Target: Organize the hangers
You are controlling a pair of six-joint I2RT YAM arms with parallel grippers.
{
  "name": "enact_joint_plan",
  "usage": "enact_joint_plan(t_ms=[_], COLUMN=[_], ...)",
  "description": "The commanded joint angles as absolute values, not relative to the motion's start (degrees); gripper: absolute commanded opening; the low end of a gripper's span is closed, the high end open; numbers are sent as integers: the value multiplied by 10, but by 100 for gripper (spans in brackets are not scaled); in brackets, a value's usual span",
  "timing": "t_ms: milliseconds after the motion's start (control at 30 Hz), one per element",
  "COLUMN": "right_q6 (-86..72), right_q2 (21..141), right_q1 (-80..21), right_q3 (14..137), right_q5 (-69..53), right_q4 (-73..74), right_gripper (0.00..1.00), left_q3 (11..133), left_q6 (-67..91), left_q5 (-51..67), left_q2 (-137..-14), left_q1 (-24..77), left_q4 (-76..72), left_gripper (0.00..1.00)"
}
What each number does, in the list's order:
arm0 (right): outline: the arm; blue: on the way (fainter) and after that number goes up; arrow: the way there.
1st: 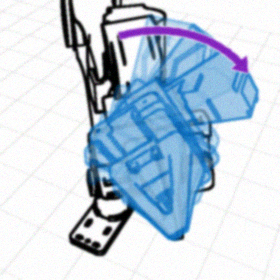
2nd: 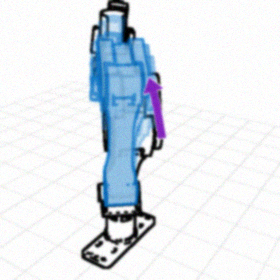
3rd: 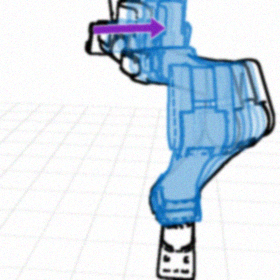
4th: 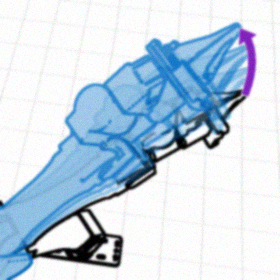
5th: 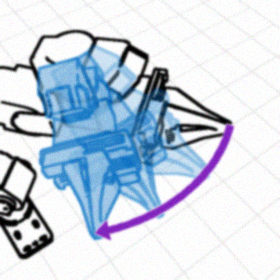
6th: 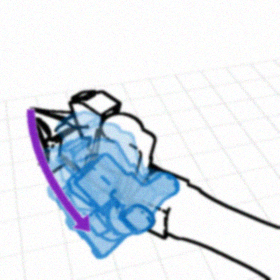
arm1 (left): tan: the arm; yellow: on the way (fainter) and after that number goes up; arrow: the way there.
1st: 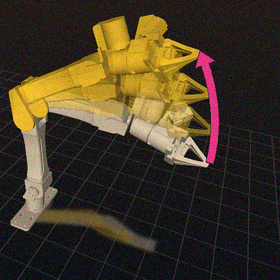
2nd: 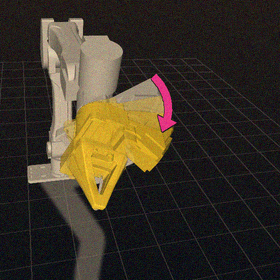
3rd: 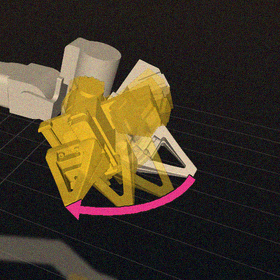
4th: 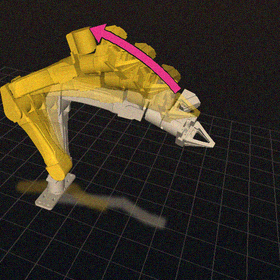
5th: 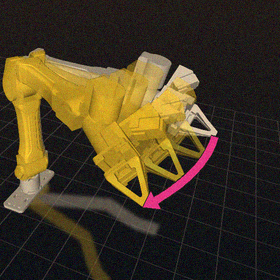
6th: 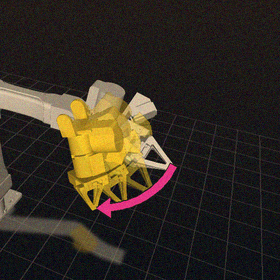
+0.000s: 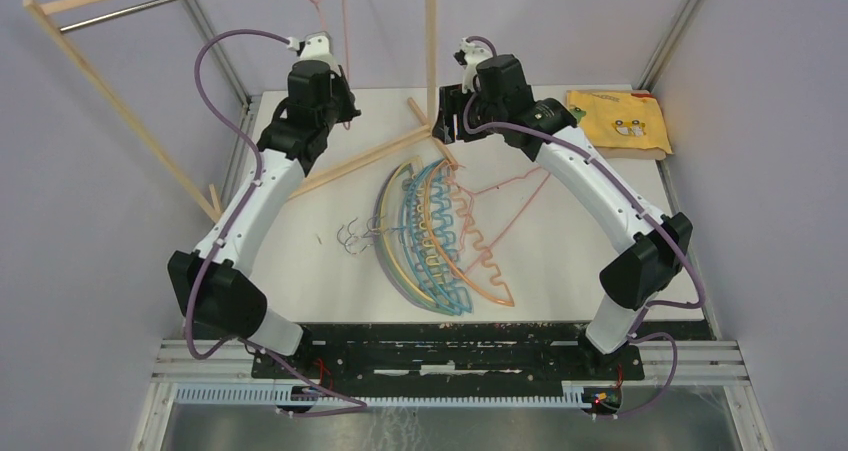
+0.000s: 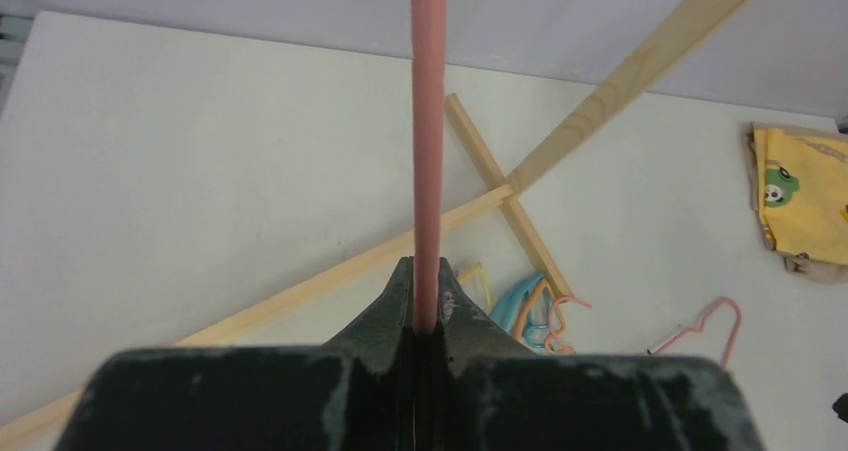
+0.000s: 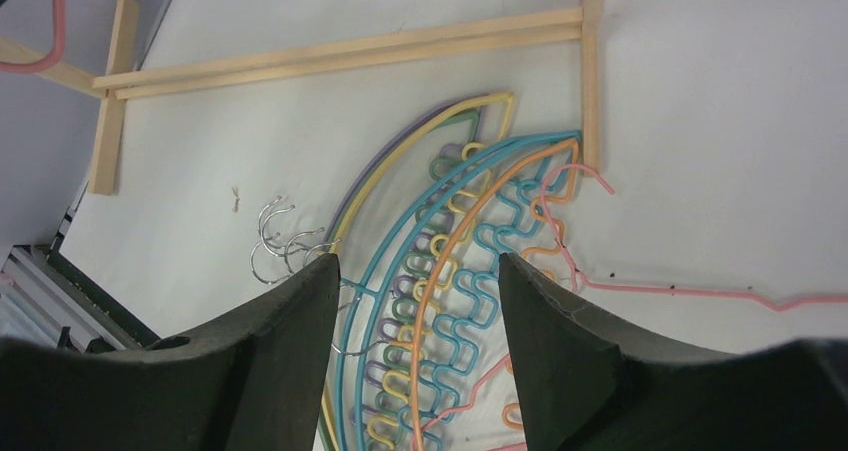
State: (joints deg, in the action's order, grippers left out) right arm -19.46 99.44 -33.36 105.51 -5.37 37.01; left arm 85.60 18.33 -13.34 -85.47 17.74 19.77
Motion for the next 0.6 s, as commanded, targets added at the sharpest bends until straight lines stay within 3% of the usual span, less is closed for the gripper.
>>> enact_joint_plan(t_ms=[0, 300, 567], right_q6=[-200, -195, -185], right_q2=[978, 973, 963], right_q1=[-329, -324, -316], right_q3=[1048, 1042, 1030], right_q5=[-43, -40, -29], right_q4=[360, 370, 375], right_gripper=[68, 68, 68], left_q3=[903, 1056, 1055], left_q6=[145, 130, 125], left_q5=[-21, -50, -42], left_q2=[-908, -1027, -1045], left_q1=[182, 205, 244], left_q4=[237, 309, 316], left_gripper=[3, 3, 6])
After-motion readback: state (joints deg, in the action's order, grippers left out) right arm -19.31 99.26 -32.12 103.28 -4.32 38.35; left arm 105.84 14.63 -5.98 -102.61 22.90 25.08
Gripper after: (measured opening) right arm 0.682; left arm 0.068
